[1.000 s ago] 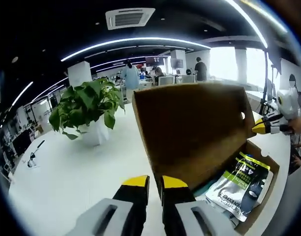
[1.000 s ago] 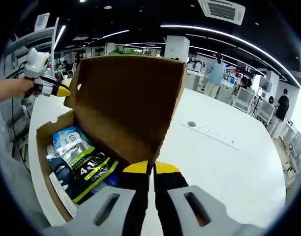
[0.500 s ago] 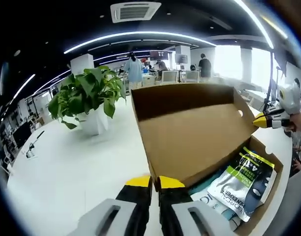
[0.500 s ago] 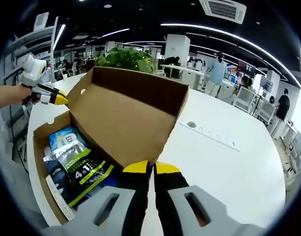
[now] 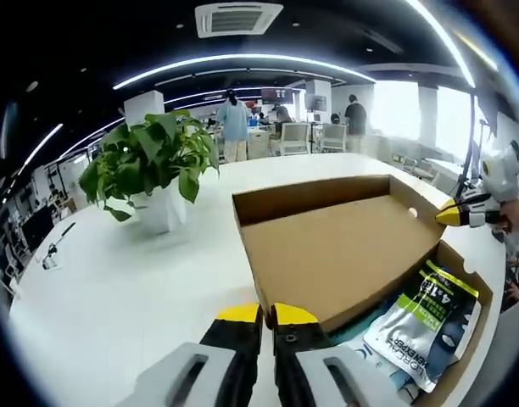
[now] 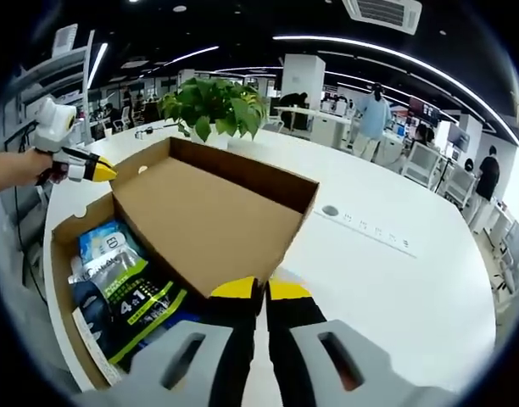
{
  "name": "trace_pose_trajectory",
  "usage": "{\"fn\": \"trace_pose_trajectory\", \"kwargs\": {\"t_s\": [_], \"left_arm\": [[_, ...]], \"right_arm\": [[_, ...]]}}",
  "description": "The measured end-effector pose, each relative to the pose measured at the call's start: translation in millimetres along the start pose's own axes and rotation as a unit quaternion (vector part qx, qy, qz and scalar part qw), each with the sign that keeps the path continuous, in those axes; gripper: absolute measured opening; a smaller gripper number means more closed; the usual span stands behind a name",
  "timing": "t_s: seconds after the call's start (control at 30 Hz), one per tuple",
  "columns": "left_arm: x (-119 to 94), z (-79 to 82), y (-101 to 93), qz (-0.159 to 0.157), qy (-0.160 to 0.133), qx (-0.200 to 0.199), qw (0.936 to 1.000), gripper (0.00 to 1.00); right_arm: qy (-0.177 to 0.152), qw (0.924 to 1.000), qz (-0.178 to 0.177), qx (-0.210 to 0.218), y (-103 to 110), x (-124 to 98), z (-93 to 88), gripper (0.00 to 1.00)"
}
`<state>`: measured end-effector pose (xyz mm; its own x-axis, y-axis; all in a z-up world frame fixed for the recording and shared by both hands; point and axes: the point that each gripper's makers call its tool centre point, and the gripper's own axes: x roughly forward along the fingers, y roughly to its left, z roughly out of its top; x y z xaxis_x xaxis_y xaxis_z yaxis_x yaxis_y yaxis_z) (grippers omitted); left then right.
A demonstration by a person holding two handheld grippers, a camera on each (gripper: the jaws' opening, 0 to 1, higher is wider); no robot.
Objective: Operate the shoe box by opening the lid, removing the specified soft item, and placing it in the target area until the item is outside and the box remains undamaged.
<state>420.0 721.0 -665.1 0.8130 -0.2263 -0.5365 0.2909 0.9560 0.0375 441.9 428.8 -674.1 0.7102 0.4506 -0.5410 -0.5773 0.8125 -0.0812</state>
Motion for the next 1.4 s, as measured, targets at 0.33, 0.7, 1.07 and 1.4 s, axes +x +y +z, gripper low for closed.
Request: {"fn": "trace_pose_trajectory", "kwargs": {"t_s": [0.33, 0.7, 1.07, 1.4], "left_arm": [[8, -0.1, 2.2, -0.001, 0.006, 0.0, 1.0, 0.04], [17, -4.1, 4.2, -0.002, 0.021, -0.014, 0.9997, 0.04], [18, -5.5, 3.6, 0.001, 0.03, -0.029, 0.9991, 0.04], [0, -1.7, -10.7, 0.015, 0.026, -0.007, 0.9995, 0.17]], "right_arm": [[0.01, 0.9998, 0.002, 0.015, -3, 9, -5.0, 0.03], [0.023, 0.9984, 0.008, 0.052, -6, 16, -9.4, 0.04], [0.03, 0.9953, 0.016, 0.091, -7, 17, -10.9, 0.04], [0.022, 0.993, 0.036, 0.11, -2, 2, -7.5, 0.09]]}}
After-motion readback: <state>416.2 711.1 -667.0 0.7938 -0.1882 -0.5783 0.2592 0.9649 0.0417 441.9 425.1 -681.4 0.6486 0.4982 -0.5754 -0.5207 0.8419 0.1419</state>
